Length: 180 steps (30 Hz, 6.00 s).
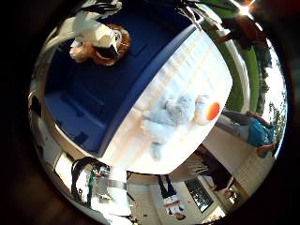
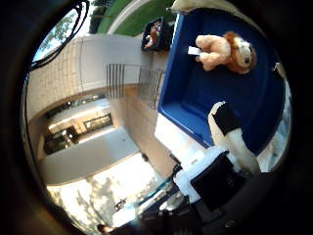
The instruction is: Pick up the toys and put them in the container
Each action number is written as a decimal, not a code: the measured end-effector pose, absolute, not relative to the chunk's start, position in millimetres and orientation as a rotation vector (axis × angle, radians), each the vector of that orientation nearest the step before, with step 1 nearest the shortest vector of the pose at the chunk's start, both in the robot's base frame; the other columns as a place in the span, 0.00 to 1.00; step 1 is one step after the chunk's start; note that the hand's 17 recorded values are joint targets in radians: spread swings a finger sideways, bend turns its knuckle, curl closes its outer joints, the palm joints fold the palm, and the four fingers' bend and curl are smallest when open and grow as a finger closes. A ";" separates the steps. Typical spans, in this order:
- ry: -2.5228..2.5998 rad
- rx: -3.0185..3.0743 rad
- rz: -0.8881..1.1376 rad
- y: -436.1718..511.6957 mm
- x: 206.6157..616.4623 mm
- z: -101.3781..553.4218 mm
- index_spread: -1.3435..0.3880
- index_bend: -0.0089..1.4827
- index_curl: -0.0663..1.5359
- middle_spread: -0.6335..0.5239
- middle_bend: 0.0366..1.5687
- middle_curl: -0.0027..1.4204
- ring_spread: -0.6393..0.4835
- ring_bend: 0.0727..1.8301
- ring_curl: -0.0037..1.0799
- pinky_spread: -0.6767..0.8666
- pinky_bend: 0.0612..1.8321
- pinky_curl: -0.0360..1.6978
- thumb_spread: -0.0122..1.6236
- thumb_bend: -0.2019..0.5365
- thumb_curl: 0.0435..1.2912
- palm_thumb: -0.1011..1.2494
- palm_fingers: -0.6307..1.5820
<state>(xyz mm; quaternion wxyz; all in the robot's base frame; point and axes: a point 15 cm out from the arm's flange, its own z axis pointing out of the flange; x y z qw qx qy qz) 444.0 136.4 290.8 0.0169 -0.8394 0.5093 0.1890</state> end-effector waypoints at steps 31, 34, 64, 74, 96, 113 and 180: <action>2.265 -2.209 0.207 -175.1 523.0 149.7 0.69 0.11 0.22 0.59 0.11 0.24 0.84 0.24 0.31 0.74 0.37 0.16 0.73 0.24 0.32 0.56 0.40; 2.255 -2.270 0.194 -174.3 518.8 154.7 0.70 0.11 0.21 0.58 0.14 0.25 0.83 0.29 0.33 0.75 0.39 0.16 0.72 0.24 0.32 0.57 0.48; 1.633 -2.378 0.315 123.9 441.3 423.5 0.40 0.50 0.54 0.42 0.78 0.63 0.50 0.78 0.71 0.56 0.83 0.42 0.73 0.26 0.49 0.79 0.69; 1.609 -2.248 0.104 183.1 560.7 343.3 0.36 0.51 0.67 0.41 0.84 0.67 0.48 0.82 0.74 0.53 0.86 0.47 0.73 0.23 0.51 0.75 0.64; 1.589 -2.419 0.379 135.8 526.4 327.2 0.49 0.08 0.37 0.60 0.09 0.28 0.82 0.29 0.31 0.73 0.52 0.31 0.72 0.24 0.39 0.64 0.21; 1.572 -2.489 0.316 37.3 389.6 375.0 0.53 0.11 0.25 0.60 0.08 0.23 0.83 0.23 0.28 0.75 0.42 0.22 0.71 0.24 0.35 0.63 0.28; 1.500 -2.688 0.353 134.4 354.0 430.2 0.22 0.42 0.44 0.38 0.81 0.67 0.49 0.79 0.72 0.56 0.83 0.44 0.71 0.25 0.49 0.81 0.67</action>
